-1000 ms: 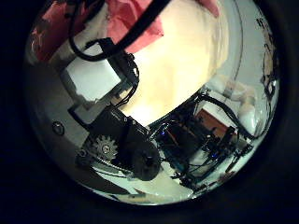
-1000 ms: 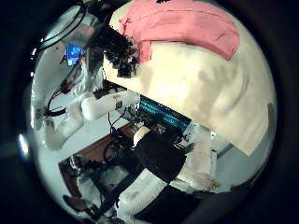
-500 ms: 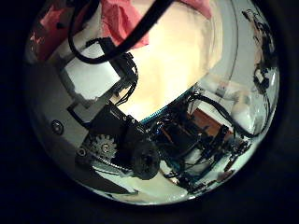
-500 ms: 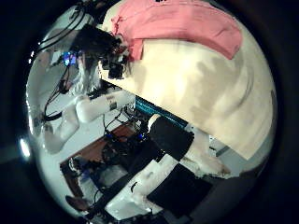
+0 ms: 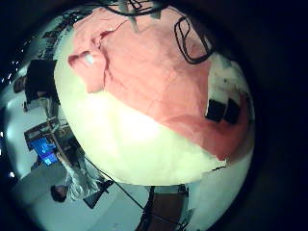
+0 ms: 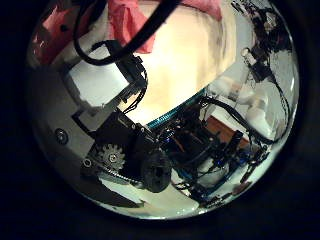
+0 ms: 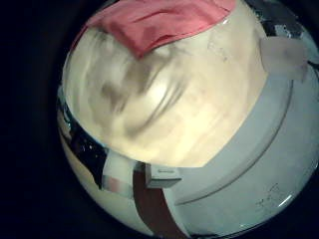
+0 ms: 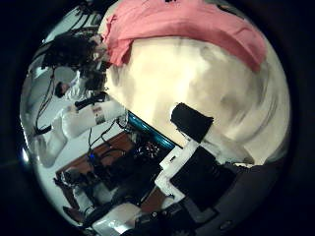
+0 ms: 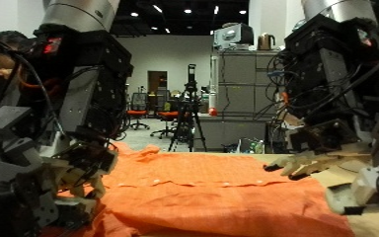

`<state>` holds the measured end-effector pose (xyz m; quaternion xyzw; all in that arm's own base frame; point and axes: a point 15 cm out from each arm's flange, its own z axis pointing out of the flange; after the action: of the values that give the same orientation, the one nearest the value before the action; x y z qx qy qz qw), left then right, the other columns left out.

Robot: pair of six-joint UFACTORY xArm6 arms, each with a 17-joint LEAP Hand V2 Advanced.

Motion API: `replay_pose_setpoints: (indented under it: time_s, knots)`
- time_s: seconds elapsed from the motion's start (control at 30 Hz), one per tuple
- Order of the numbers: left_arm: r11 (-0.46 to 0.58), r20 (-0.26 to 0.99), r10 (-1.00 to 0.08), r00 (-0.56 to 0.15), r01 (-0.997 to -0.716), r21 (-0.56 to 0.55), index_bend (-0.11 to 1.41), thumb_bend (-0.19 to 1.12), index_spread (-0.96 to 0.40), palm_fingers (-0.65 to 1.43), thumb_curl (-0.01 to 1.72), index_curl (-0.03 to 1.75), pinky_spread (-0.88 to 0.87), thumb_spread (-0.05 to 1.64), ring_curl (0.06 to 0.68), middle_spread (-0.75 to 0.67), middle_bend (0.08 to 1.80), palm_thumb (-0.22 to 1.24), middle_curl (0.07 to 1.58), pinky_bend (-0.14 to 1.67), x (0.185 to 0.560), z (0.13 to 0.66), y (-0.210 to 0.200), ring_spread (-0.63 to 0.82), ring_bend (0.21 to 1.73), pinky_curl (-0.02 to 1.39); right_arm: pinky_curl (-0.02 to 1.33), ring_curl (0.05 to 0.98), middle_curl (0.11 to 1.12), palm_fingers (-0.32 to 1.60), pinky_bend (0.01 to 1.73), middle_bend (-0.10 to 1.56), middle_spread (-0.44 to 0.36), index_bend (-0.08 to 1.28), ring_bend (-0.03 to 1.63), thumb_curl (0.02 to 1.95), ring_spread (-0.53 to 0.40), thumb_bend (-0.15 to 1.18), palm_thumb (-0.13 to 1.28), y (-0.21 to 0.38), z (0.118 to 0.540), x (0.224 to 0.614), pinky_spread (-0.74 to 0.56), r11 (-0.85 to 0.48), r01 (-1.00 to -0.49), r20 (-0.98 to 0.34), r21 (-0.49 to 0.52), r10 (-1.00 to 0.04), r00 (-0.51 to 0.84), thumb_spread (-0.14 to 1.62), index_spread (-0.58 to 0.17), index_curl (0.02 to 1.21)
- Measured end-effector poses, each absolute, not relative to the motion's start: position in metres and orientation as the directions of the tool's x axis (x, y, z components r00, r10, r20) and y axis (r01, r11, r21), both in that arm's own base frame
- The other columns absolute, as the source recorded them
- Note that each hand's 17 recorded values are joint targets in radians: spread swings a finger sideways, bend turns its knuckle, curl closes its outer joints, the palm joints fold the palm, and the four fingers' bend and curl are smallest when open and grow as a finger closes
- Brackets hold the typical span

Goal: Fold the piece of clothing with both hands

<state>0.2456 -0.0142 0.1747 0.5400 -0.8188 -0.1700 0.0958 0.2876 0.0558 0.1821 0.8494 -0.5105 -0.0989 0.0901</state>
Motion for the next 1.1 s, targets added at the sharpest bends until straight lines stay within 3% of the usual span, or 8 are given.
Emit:
replay_pose_setpoints:
  time_s: [0.2, 0.6, 0.77, 0.8, 0.83, 0.9, 1.0, 1.1]
  knots:
    - [0.361, -0.027, -0.916, -0.4, -0.853, 0.377, 0.45, -0.02, -0.76, 1.16, 0.67, 1.21, -0.61, 0.92, 0.516, -0.51, 1.11, 0.86, 0.88, 1.22, 0.243, 0.18, -0.014, -0.43, 1.4, 0.54, 0.27, 0.313, 0.42, 0.51, 0.29, 0.31, -0.153, 0.16, 0.55, 0.32, -0.17, -0.01, 0.68, 0.047, 0.167, 0.308, -0.08, -0.428, -0.872, 0.011, 0.239, -0.897, 0.443, 1.06, -0.359, 0.3]
    - [0.363, -0.021, -0.917, -0.398, -0.855, 0.371, 0.42, -0.02, -0.78, 1.16, 0.69, 1.27, -0.61, 0.93, 0.508, -0.5, 1.11, 0.85, 0.87, 1.22, 0.242, 0.188, -0.016, -0.43, 1.4, 0.54, 0.28, 0.349, 0.46, 0.6, 0.44, 0.36, -0.158, 0.18, 0.64, 0.33, -0.241, -0.02, 0.75, 0.043, 0.137, 0.316, -0.29, -0.387, -0.862, 0.073, 0.328, -0.899, 0.432, 1.03, -0.327, 0.31]
    - [0.359, -0.004, -0.922, -0.387, -0.859, 0.365, 0.4, -0.02, -0.78, 1.16, 0.7, 1.29, -0.61, 0.93, 0.506, -0.5, 1.12, 0.86, 0.86, 1.22, 0.243, 0.191, -0.02, -0.43, 1.39, 0.53, 0.27, 0.356, 0.5, 0.93, 0.51, 0.44, -0.195, 0.23, 0.72, 0.35, -0.304, 0.0, 0.81, 0.043, 0.13, 0.322, -0.43, -0.378, -0.868, 0.094, 0.322, -0.899, 0.427, 1.02, -0.362, 0.33]
    - [0.359, -0.003, -0.923, -0.386, -0.861, 0.36, 0.4, -0.02, -0.79, 1.17, 0.7, 1.29, -0.61, 0.93, 0.505, -0.5, 1.12, 0.86, 0.86, 1.22, 0.244, 0.193, -0.02, -0.43, 1.39, 0.53, 0.29, 0.385, 0.53, 1.15, 0.59, 0.51, -0.215, 0.28, 0.77, 0.35, -0.322, -0.01, 0.84, 0.044, 0.13, 0.327, -0.52, -0.379, -0.876, 0.098, 0.3, -0.901, 0.423, 1.01, -0.386, 0.36]
    - [0.359, -0.003, -0.923, -0.386, -0.861, 0.361, 0.4, -0.02, -0.79, 1.16, 0.7, 1.29, -0.61, 0.93, 0.505, -0.5, 1.12, 0.86, 0.86, 1.22, 0.244, 0.194, -0.02, -0.43, 1.39, 0.53, 0.32, 0.412, 0.56, 1.24, 0.63, 0.55, -0.222, 0.33, 0.81, 0.35, -0.331, -0.01, 0.85, 0.046, 0.129, 0.33, -0.54, -0.38, -0.879, 0.101, 0.287, -0.901, 0.423, 1.01, -0.392, 0.39]
    - [0.359, -0.002, -0.923, -0.386, -0.861, 0.359, 0.39, -0.02, -0.79, 1.17, 0.7, 1.3, -0.61, 0.93, 0.504, -0.49, 1.12, 0.86, 0.86, 1.22, 0.244, 0.196, -0.021, -0.43, 1.39, 0.53, 0.34, 0.432, 0.58, 1.3, 0.67, 0.6, -0.228, 0.37, 0.84, 0.36, -0.331, -0.01, 0.86, 0.047, 0.128, 0.331, -0.56, -0.385, -0.878, 0.102, 0.285, -0.899, 0.427, 1.01, -0.398, 0.42]
    - [0.359, -0.003, -0.923, -0.386, -0.862, 0.359, 0.39, -0.02, -0.79, 1.17, 0.71, 1.3, -0.61, 0.92, 0.503, -0.49, 1.12, 0.86, 0.86, 1.22, 0.246, 0.201, -0.021, -0.43, 1.39, 0.53, 0.41, 0.486, 0.65, 1.4, 0.81, 0.77, -0.221, 0.56, 0.94, 0.37, -0.309, 0.0, 0.92, 0.048, 0.127, 0.331, -0.55, -0.387, -0.877, 0.102, 0.286, -0.897, 0.43, 1.01, -0.395, 0.52]
    - [0.361, -0.001, -0.921, -0.388, -0.857, 0.367, 0.39, -0.02, -0.79, 1.17, 0.71, 1.31, -0.61, 0.92, 0.503, -0.49, 1.12, 0.86, 0.86, 1.22, 0.244, 0.203, -0.02, -0.43, 1.39, 0.53, 0.48, 0.531, 0.71, 1.36, 0.94, 0.89, -0.208, 0.71, 1.02, 0.39, -0.287, 0.02, 0.98, 0.048, 0.129, 0.331, -0.5, -0.391, -0.876, 0.102, 0.282, -0.896, 0.432, 1.07, -0.375, 0.6]
